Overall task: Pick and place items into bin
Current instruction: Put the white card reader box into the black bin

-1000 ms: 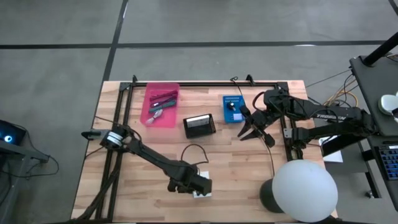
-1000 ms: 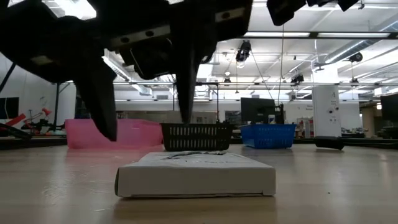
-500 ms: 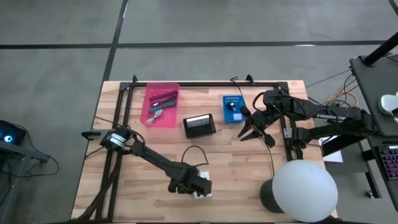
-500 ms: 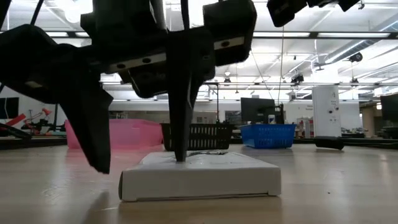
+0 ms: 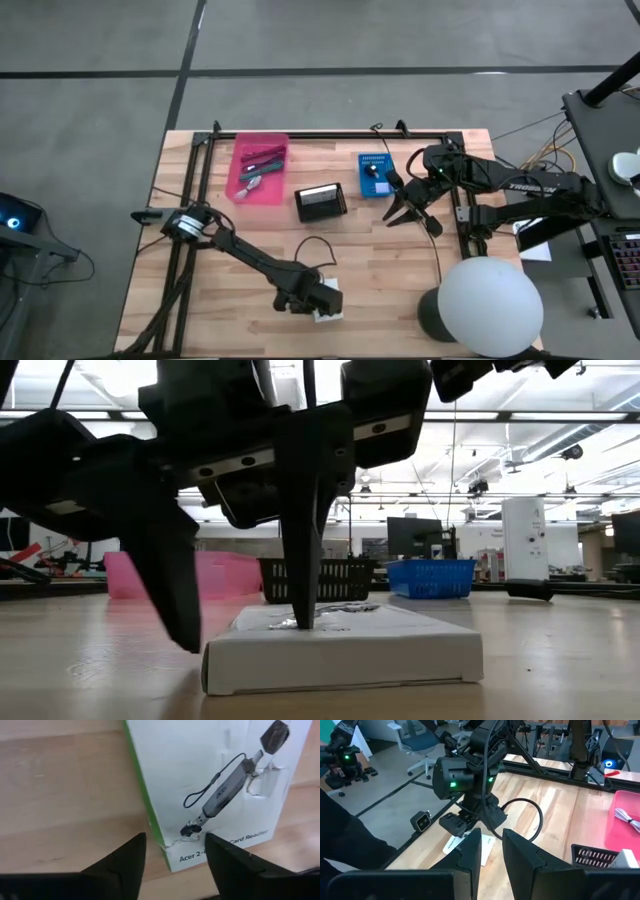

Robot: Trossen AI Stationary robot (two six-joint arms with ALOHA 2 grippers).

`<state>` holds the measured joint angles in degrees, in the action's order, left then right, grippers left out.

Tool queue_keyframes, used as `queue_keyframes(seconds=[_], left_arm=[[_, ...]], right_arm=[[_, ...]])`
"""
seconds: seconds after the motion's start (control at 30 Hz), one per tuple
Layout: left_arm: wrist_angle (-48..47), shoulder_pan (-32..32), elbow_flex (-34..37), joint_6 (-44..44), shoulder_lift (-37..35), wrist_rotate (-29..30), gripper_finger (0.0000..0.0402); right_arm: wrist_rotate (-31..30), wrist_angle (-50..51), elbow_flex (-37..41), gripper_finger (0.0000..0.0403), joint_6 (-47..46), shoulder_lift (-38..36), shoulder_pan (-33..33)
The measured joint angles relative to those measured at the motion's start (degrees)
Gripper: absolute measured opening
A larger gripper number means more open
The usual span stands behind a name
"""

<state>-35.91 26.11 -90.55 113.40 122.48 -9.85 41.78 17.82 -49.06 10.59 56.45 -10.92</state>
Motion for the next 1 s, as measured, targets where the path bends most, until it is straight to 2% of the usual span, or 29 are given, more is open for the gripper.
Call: queue_keyframes(seconds=[0.17,0.4,0.67,1.0], left_arm=[[7.3,0.0,2.9,0.2,-0.1,-0.4,0.0138],[8.9,0.0,4.4,0.2,-0.1,-0.7,0.0097],[12.6,0.0,7.3,0.3,-0.1,-2.1,0.0090],[18.6,0.0,10.2,0.2,0.0,-6.9,0.0089]], right_arm=[[0.0,0.0,0.0,0.0068,0.2,0.0,0.0],[0.0,0.0,0.0,0.0068,0.6,0.0,0.0],[0.0,0.0,0.0,0.0068,1.9,0.0,0.0],[0.0,0.0,0.0,0.0068,2.1,0.0,0.0]])
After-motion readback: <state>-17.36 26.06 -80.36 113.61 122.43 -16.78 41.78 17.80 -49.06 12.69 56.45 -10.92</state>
